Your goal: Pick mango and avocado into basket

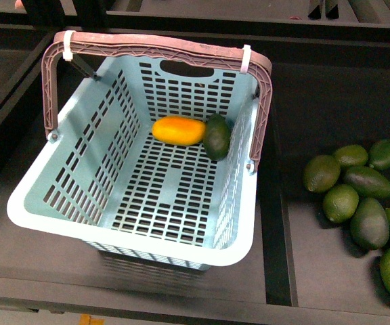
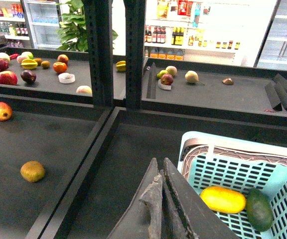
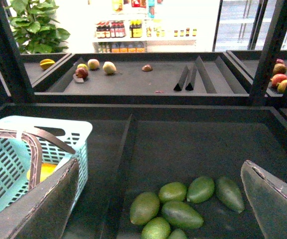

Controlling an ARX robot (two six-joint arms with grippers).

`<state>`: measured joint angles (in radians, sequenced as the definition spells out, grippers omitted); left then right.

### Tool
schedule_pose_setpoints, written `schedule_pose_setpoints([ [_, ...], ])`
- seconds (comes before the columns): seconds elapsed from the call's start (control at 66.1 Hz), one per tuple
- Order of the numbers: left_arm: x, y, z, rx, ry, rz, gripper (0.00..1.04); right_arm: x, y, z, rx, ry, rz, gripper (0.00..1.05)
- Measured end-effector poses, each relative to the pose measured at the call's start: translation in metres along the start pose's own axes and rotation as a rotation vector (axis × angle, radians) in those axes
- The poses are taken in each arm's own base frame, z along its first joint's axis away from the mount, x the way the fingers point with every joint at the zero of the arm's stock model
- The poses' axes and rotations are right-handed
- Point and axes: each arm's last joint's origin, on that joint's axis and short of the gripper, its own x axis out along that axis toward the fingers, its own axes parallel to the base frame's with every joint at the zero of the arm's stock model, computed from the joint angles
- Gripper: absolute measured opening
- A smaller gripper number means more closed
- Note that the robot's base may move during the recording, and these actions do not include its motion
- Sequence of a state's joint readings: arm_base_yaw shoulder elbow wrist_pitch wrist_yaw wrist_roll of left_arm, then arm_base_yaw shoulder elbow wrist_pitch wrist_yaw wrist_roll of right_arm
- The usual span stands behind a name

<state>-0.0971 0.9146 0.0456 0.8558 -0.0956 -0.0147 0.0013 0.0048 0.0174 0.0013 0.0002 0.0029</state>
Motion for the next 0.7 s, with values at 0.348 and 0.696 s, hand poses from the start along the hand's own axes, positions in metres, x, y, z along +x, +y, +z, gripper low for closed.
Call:
schedule_pose_setpoints([
  [0.348,-0.024,0.012,0.005,0.002,-0.015,-0.001,0.02,0.000,0.000,0.000,0.000,0.000,0.000,0.96],
  [0.696,-0.041,0.012,0.008,0.002,-0.028,-0.002,0.02,0.000,0.000,0.000,0.000,0.000,0.000,0.96],
])
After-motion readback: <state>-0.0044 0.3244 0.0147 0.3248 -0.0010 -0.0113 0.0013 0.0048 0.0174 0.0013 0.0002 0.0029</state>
